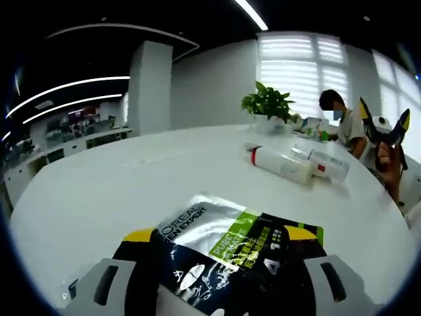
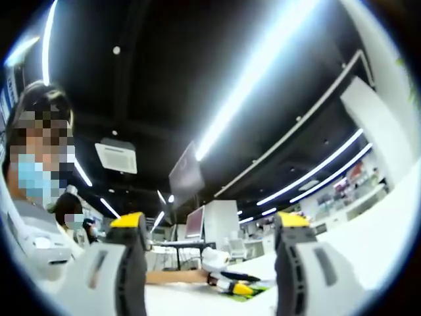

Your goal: Arrange the skincare products in the storage area until every visible bottle or jar stands upright without overlapping.

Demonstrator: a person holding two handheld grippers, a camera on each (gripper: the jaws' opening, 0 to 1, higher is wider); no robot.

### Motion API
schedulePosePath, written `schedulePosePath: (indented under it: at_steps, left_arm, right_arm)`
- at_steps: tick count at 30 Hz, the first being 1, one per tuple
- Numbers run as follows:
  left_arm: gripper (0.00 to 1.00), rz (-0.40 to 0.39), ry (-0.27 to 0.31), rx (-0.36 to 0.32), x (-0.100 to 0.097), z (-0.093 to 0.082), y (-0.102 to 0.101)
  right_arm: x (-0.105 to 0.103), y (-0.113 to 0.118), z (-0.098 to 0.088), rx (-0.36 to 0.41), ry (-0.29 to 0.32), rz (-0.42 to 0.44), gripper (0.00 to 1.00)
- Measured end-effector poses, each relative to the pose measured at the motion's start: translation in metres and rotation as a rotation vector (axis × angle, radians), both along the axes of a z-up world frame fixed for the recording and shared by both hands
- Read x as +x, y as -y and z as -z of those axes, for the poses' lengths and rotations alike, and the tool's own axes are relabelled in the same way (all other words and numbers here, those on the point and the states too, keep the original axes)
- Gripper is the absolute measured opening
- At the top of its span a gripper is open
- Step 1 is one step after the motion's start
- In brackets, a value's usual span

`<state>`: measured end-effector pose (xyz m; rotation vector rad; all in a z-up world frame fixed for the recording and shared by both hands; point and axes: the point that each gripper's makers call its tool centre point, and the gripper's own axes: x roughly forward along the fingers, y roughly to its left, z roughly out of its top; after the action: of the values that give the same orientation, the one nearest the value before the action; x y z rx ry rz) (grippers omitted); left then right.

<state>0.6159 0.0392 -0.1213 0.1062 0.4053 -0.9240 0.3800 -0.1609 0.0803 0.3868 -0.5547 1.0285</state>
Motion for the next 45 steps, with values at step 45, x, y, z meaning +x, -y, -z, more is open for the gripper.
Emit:
schedulePosePath:
  at_steps: [45]
  left_arm:
    - [0.42, 0.312, 0.003, 0.057, -0.094, 0.001, 0.048]
  right_arm:
    - [0.001, -0.012, 0.007, -0.039, -0.025, -0.023, 0.78]
